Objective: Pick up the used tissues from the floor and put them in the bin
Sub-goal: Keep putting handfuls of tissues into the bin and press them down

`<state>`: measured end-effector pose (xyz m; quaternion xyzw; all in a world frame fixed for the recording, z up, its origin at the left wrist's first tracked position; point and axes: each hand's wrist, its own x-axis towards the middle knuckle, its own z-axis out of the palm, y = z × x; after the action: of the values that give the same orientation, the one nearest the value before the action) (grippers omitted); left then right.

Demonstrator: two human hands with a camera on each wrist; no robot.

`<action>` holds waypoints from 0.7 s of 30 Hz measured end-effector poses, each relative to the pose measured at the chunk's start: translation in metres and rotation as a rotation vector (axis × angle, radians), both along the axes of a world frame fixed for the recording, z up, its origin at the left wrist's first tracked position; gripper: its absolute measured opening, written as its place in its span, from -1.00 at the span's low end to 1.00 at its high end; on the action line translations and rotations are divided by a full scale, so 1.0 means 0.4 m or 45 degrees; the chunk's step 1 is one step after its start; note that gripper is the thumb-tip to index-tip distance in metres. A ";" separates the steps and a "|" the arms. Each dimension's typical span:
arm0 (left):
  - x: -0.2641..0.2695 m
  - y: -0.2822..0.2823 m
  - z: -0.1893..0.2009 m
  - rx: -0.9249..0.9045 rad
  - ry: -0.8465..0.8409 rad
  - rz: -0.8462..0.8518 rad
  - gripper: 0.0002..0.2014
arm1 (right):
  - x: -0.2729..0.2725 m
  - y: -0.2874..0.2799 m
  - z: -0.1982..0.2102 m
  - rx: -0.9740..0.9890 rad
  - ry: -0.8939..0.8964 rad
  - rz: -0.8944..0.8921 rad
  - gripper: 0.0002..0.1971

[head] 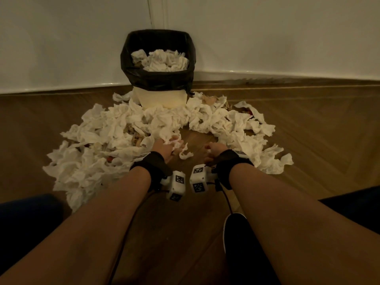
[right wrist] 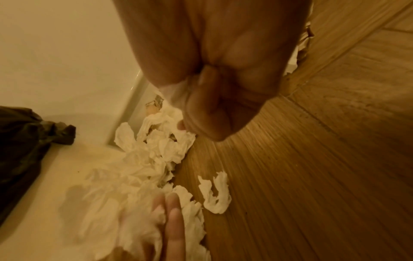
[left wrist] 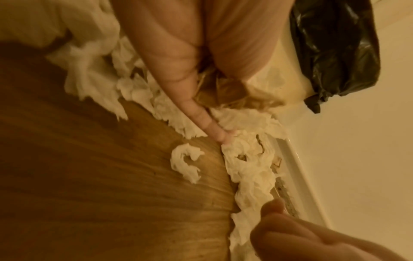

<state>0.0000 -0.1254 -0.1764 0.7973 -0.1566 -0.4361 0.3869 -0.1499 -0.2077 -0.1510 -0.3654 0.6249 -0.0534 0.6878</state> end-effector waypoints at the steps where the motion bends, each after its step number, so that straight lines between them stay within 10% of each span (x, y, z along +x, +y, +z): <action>1: 0.003 0.005 0.008 -0.011 0.018 0.012 -0.58 | 0.000 0.003 0.012 0.057 -0.058 -0.039 -0.74; 7: 0.003 0.013 0.071 -0.040 0.022 0.048 -0.71 | -0.005 0.027 0.100 0.137 -0.248 -0.100 -0.61; 12: -0.011 -0.003 0.168 -0.198 0.204 0.351 -0.33 | -0.007 0.034 0.168 -0.087 -0.106 -0.088 -0.56; 21: -0.047 -0.016 0.333 -0.110 0.032 -0.062 -0.62 | 0.016 0.002 0.371 -0.373 -0.201 0.116 -0.61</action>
<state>-0.0188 -0.1316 -0.0431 0.7702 -0.1895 -0.4483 0.4122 -0.1435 -0.2069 -0.0026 -0.4844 0.5371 -0.1413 0.6759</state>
